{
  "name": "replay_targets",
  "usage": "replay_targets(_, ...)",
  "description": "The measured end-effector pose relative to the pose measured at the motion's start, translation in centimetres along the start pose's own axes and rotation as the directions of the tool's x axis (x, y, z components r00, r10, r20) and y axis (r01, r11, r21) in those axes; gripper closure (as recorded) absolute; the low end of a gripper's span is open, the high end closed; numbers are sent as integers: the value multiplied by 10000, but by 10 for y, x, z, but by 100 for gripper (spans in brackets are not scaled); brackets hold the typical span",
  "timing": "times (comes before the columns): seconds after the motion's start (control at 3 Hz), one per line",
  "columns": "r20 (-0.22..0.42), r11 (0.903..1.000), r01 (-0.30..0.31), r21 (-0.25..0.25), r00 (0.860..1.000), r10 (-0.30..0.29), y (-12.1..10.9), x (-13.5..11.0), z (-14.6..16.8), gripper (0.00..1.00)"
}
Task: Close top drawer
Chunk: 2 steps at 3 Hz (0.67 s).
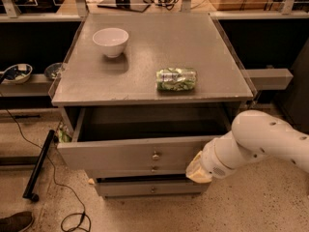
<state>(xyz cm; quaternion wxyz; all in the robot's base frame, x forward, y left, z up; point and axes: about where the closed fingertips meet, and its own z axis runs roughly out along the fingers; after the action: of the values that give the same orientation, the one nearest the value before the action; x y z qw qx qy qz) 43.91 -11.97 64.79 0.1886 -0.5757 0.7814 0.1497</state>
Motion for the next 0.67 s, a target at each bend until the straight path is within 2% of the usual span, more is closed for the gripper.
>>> replay_targets(0.67, -73, 9998, 188, 87, 9998, -187, -20, -10, 12, 100)
